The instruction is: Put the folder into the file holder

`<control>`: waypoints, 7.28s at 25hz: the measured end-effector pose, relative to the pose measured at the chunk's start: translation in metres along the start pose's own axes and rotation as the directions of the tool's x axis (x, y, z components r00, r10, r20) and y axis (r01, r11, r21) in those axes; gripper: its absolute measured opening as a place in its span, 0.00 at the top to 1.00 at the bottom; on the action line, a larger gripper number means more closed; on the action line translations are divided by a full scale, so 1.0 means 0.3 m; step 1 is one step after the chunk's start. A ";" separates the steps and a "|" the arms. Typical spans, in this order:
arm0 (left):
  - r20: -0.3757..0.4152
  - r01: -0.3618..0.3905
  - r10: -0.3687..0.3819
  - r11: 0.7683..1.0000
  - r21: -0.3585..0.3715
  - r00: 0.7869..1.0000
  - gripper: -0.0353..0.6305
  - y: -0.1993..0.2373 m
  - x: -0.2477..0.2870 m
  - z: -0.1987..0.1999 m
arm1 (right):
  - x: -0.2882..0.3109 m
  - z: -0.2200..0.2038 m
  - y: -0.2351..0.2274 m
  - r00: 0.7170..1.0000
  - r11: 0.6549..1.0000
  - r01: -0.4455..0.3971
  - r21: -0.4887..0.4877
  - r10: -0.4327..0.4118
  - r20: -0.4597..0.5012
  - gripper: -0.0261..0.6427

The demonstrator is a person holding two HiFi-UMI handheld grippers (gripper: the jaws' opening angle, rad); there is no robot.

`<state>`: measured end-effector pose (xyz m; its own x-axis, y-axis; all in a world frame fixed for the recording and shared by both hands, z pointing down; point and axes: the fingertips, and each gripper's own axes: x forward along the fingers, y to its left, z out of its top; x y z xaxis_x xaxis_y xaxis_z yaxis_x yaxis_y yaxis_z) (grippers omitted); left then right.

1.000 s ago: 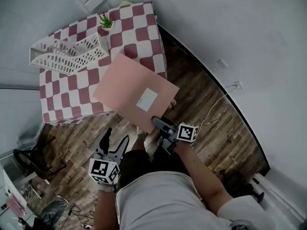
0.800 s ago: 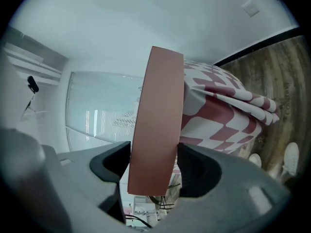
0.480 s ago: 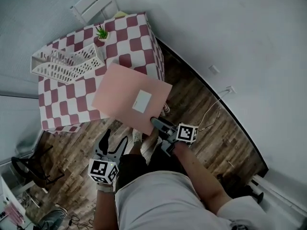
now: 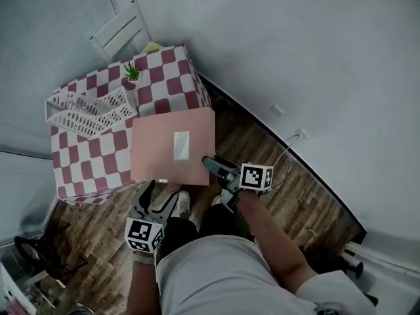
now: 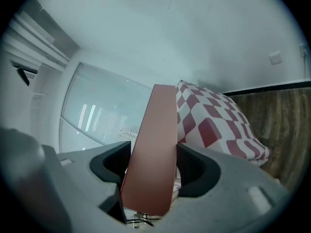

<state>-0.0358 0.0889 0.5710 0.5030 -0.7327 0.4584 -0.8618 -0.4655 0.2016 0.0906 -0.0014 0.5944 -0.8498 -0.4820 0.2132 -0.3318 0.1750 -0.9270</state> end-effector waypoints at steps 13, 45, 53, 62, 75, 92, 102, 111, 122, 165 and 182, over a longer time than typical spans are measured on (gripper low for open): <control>-0.053 0.017 -0.009 0.989 0.146 0.999 0.49 0.057 0.065 -0.029 | 0.109 0.053 0.249 0.999 0.998 -0.037 -0.058 0.036 -0.023 0.56; 0.368 0.102 0.010 0.953 -0.284 0.930 0.53 0.295 -0.162 0.114 | 0.395 -0.260 0.751 0.927 0.597 -0.368 -0.713 0.292 -0.235 0.37; 0.371 0.115 -0.016 0.962 -0.247 0.929 0.55 0.278 -0.146 0.113 | 0.414 -0.284 0.657 0.971 0.539 -0.226 -0.811 0.186 -0.147 0.37; 0.310 0.099 -0.028 0.972 -0.214 0.950 0.55 0.281 -0.147 0.073 | 0.432 -0.284 0.609 0.985 0.538 -0.157 -0.828 0.150 -0.089 0.37; 0.277 -0.006 0.081 0.966 -0.260 0.958 0.56 0.271 -0.213 0.017 | 0.338 -0.068 0.582 0.983 0.380 -0.173 -0.909 0.125 -0.135 0.49; 0.253 -0.153 0.245 0.930 -0.334 0.936 0.55 0.146 -0.210 -0.034 | 0.265 -0.059 0.490 0.982 0.299 -0.171 -0.939 0.125 -0.139 0.48; 0.220 -0.235 0.330 0.900 -0.368 0.918 0.56 0.050 -0.256 -0.109 | 0.323 -0.122 0.344 0.999 0.344 -0.046 -0.938 0.026 -0.040 0.46; 0.199 -0.289 0.389 0.871 -0.399 0.899 0.56 -0.014 -0.280 -0.153 | 0.382 -0.113 0.313 1.000 0.370 -0.011 -0.929 0.015 -0.006 0.47; 0.220 -0.308 0.409 0.872 -0.381 0.886 0.56 -0.031 -0.248 -0.105 | 0.339 0.025 0.331 0.998 0.380 -0.034 -0.924 0.054 -0.014 0.54; 0.237 -0.515 0.663 0.719 -0.467 0.710 0.56 0.466 0.028 0.453 | 0.784 0.616 0.862 0.804 0.250 -0.583 -0.773 0.313 -0.506 0.55; 0.131 -0.633 0.811 0.535 -0.560 0.570 0.56 0.432 -0.017 0.470 | 1.039 0.511 0.933 0.632 0.148 -0.766 -0.626 0.353 -0.690 0.55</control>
<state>-0.1409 -0.0378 0.4727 -0.4040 -0.8601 0.3114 -0.8161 0.4927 0.3019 -0.2045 -0.2343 0.3542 -0.9367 0.3495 0.0207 0.3455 0.9322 -0.1078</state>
